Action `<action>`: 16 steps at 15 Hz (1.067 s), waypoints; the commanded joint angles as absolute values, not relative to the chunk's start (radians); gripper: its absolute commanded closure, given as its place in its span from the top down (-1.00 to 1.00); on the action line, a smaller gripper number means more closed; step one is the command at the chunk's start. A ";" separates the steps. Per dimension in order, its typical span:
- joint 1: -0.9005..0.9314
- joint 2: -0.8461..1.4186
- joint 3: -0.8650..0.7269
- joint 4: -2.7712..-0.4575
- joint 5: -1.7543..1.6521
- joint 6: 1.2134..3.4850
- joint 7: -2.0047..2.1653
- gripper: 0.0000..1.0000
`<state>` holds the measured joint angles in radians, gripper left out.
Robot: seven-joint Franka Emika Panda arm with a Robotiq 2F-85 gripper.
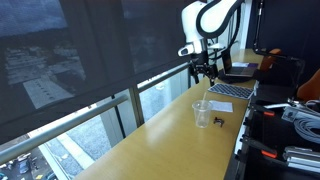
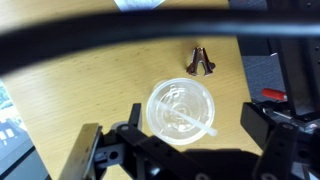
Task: Put the straw into the cup
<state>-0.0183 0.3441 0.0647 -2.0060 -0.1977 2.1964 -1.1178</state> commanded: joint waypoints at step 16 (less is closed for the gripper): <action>-0.025 0.395 0.069 -1.879 -0.171 2.099 -1.096 1.00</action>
<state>-0.0216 0.3946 0.0651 -1.8811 -0.1691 2.1017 -1.0967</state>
